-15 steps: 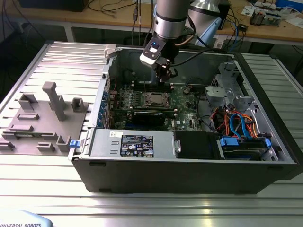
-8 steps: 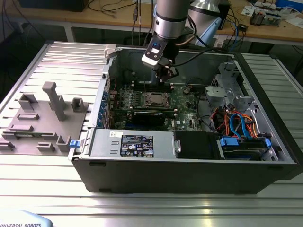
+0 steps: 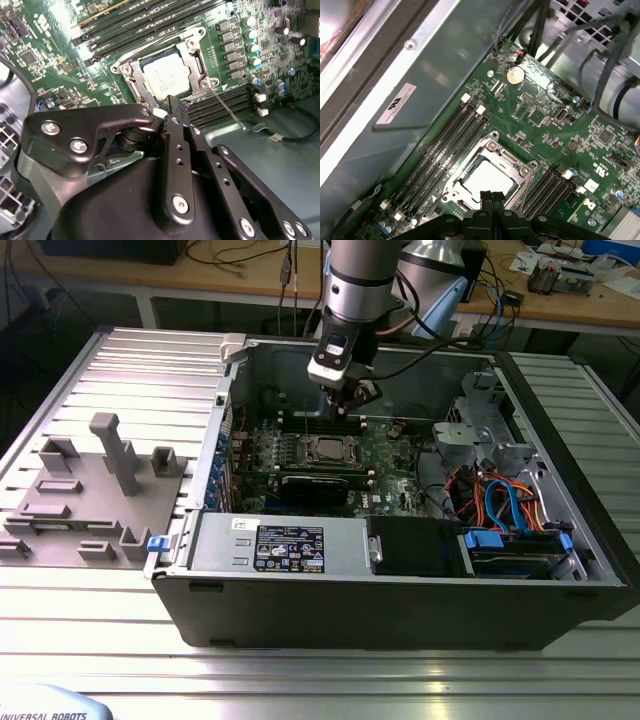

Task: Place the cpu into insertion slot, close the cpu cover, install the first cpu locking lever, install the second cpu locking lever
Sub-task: 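Install the first cpu locking lever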

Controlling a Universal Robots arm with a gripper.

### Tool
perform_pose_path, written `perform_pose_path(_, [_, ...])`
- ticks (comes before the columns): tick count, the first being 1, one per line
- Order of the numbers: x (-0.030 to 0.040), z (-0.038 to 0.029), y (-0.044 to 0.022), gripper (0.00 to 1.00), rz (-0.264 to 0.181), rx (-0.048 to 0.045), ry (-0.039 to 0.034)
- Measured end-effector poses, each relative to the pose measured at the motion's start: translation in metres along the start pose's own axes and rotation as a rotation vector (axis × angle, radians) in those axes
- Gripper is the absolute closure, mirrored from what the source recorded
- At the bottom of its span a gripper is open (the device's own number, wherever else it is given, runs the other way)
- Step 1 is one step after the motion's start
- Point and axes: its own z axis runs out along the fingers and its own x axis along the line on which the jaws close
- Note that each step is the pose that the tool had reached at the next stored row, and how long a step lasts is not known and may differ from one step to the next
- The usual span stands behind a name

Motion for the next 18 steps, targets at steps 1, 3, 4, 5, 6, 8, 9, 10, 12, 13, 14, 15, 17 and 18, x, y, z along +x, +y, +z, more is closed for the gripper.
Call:
perform_pose_path(1, [0.0000, 0.0000, 0.0000, 0.89, -0.012, 0.0004, -0.0001])
perform_pose_path(3, [-0.0002, 0.0001, -0.0001, 0.89, -0.020, 0.0004, 0.0000])
perform_pose_path(4, [-0.0003, 0.0001, -0.0002, 0.89, -0.021, 0.0004, 0.0001])
perform_pose_path(5, [-0.0003, 0.0000, -0.0003, 0.89, -0.021, 0.0002, 0.0003])
perform_pose_path(6, [-0.0003, 0.0000, -0.0002, 0.89, -0.021, -0.0004, 0.0011])
perform_pose_path(8, [-0.0003, 0.0000, -0.0002, 0.89, -0.021, -0.0005, 0.0012])
perform_pose_path(9, [-0.0003, 0.0000, -0.0002, 0.89, -0.021, -0.0005, 0.0012])
perform_pose_path(10, [-0.0003, 0.0000, -0.0002, 0.89, -0.021, -0.0005, 0.0013])
perform_pose_path(12, [-0.0003, 0.0000, -0.0003, 0.89, -0.021, -0.0006, 0.0014])
perform_pose_path(13, [-0.0003, 0.0000, -0.0002, 0.89, -0.021, -0.0007, 0.0014])
perform_pose_path(14, [-0.0003, 0.0000, -0.0003, 0.89, -0.021, -0.0007, 0.0015])
perform_pose_path(15, [-0.0003, 0.0000, -0.0002, 0.89, -0.021, -0.0007, 0.0015])
perform_pose_path(17, [-0.0003, 0.0000, -0.0002, 0.89, -0.024, -0.0008, 0.0016])
perform_pose_path(18, [-0.0003, 0.0000, -0.0003, 0.89, -0.028, -0.0006, 0.0015])
